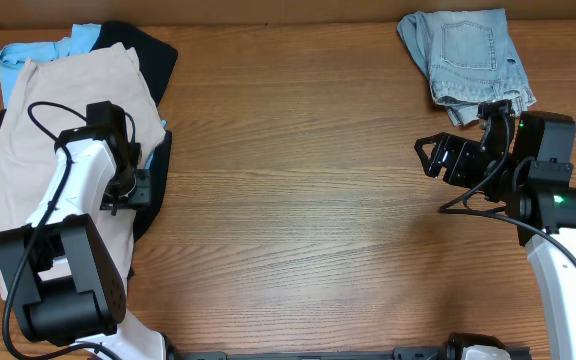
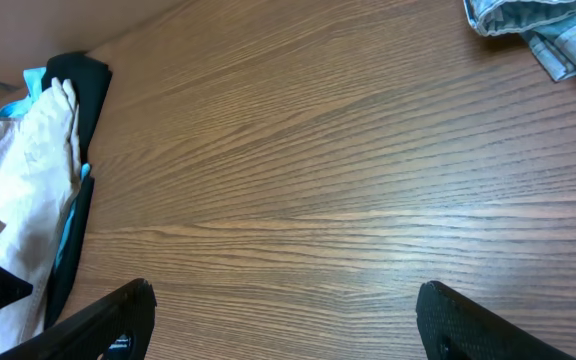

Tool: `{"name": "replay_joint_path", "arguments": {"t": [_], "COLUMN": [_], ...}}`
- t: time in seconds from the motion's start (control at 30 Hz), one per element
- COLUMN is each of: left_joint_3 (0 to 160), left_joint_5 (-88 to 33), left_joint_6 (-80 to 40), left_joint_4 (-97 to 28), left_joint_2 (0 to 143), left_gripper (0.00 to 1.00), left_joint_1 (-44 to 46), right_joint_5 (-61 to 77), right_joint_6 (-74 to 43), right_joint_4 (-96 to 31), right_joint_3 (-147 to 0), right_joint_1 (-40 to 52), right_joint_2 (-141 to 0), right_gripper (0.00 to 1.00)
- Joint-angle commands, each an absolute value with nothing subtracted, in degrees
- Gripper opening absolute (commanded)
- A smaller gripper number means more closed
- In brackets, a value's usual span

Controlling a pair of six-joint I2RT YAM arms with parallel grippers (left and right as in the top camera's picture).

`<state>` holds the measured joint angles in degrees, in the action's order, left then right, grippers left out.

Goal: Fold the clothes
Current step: 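Move the left gripper over the beige shorts on the pile, then grasp the beige shorts with the left gripper and drag them rightward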

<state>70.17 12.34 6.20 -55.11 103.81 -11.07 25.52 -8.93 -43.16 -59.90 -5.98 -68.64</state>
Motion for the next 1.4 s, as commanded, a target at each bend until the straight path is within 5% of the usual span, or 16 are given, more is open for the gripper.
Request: {"name": "replay_joint_path", "arguments": {"t": [0.0, 0.43, 0.67, 1.03, 1.37], "left_joint_3": [69.32, 69.19, 69.19, 92.36, 106.65], "left_joint_5": [13.91, 10.92, 10.92, 5.39, -9.96], "left_joint_6": [6.46, 6.46, 6.42, 1.08, 0.86], "left_joint_4": [-54.24, -53.69, -53.74, -75.72, -81.03], "left_joint_2": [104.79, 108.27, 108.47, 108.2, 108.97], "left_gripper": [0.35, 0.39, 0.04, 0.04, 0.04], "left_joint_1": [-10.9, -10.83, -10.83, -8.51, 10.28], "right_joint_5": [25.58, 25.56, 25.58, 25.58, 25.58], "right_joint_6": [-8.49, -8.49, -8.49, -8.49, -8.51], "right_joint_4": [-42.76, -42.3, -42.33, -41.47, -41.74], "right_joint_3": [-61.14, -61.14, -61.14, -61.14, -61.28], "right_joint_1": [-6.15, -6.15, -6.15, -6.17, -6.17], "right_joint_2": [-68.45, -68.45, -68.45, -68.42, -66.7], "right_gripper": [0.87, 0.88, 0.88, 0.88, 0.86]}}
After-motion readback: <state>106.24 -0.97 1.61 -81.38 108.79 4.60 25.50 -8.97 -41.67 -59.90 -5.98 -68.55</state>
